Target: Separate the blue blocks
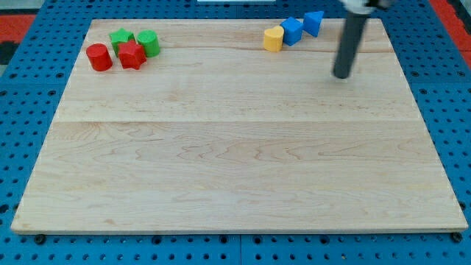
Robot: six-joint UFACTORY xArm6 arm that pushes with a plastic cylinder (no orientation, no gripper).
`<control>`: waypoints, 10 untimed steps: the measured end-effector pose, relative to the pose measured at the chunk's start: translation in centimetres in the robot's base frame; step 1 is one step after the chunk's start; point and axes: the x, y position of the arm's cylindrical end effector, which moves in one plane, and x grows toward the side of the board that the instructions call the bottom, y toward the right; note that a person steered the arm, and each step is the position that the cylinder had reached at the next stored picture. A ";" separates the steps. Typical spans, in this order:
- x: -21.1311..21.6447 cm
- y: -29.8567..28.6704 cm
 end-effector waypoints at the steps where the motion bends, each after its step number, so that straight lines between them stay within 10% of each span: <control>1: -3.0 7.3; 7: -7.3 13.3; 9: -15.1 11.1; 10: -15.1 1.2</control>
